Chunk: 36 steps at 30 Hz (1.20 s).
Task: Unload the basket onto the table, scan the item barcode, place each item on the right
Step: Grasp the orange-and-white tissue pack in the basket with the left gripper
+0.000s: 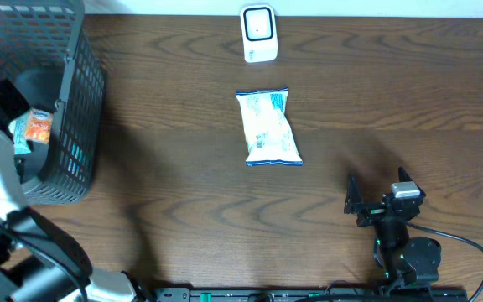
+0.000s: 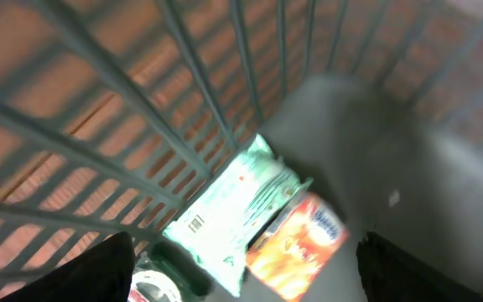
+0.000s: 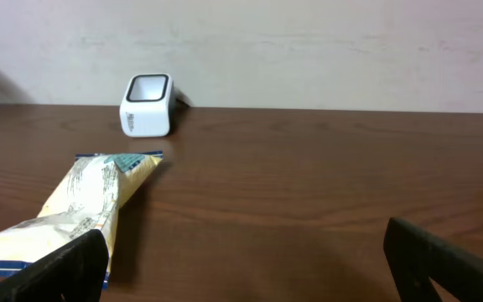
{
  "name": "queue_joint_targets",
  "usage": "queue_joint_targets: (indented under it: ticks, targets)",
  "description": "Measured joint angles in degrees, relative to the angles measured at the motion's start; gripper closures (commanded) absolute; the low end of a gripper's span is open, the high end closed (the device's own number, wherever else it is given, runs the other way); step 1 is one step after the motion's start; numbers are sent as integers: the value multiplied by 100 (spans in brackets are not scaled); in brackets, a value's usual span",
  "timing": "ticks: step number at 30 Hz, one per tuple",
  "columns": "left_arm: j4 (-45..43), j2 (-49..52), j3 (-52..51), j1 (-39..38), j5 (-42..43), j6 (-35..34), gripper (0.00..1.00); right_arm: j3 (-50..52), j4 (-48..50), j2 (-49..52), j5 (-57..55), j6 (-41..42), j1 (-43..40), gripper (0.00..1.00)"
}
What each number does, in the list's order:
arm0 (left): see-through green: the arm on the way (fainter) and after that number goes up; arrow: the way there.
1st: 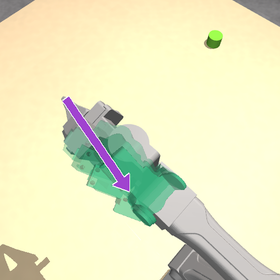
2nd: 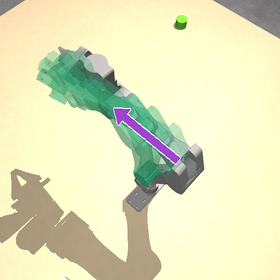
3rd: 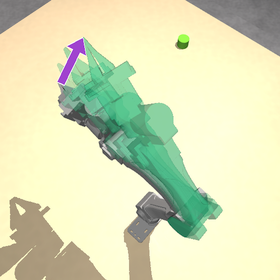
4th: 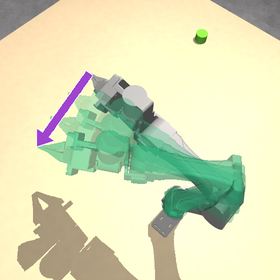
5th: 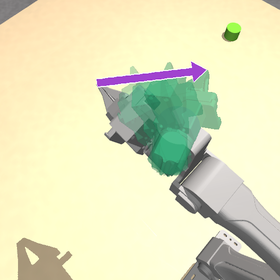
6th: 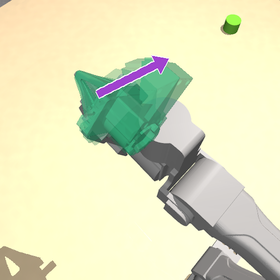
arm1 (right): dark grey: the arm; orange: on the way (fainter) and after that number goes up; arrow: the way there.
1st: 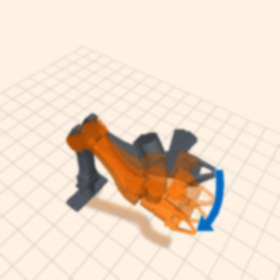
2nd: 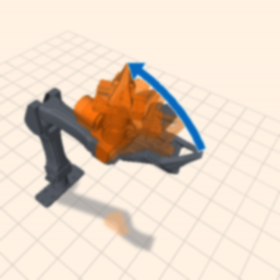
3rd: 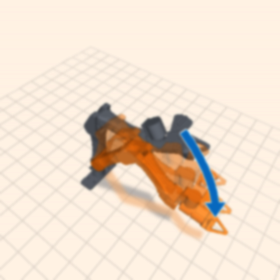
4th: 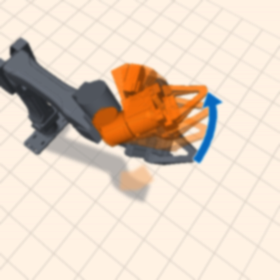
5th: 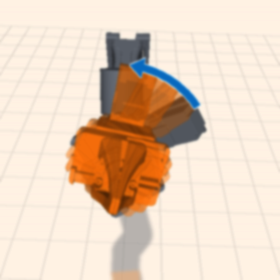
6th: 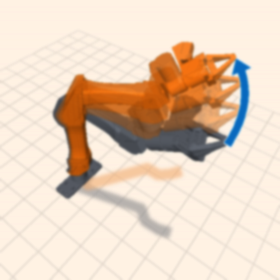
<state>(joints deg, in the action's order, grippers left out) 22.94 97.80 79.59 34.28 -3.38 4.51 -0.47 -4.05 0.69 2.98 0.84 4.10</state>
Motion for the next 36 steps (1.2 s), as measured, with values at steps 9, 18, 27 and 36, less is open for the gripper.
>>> queue_joint_targets:
  ticks: [9, 18, 27, 36]
  targets:
    - [-2, 588, 0, 0, 197, 1045, 17, 0, 2, 0, 0, 0, 0, 1]
    - [-2, 1093, 0, 0, 358, 1961, 22, 0, 0, 0, -2, 0, 0, 1]
    - [-129, 1508, 0, 0, 398, 2312, 36, 0, 2, 0, 0, 0, 0, 1]
    - [-243, 1648, 7, -4, 474, 2396, 81, 0, 0, 0, 0, 0, 0, 1]
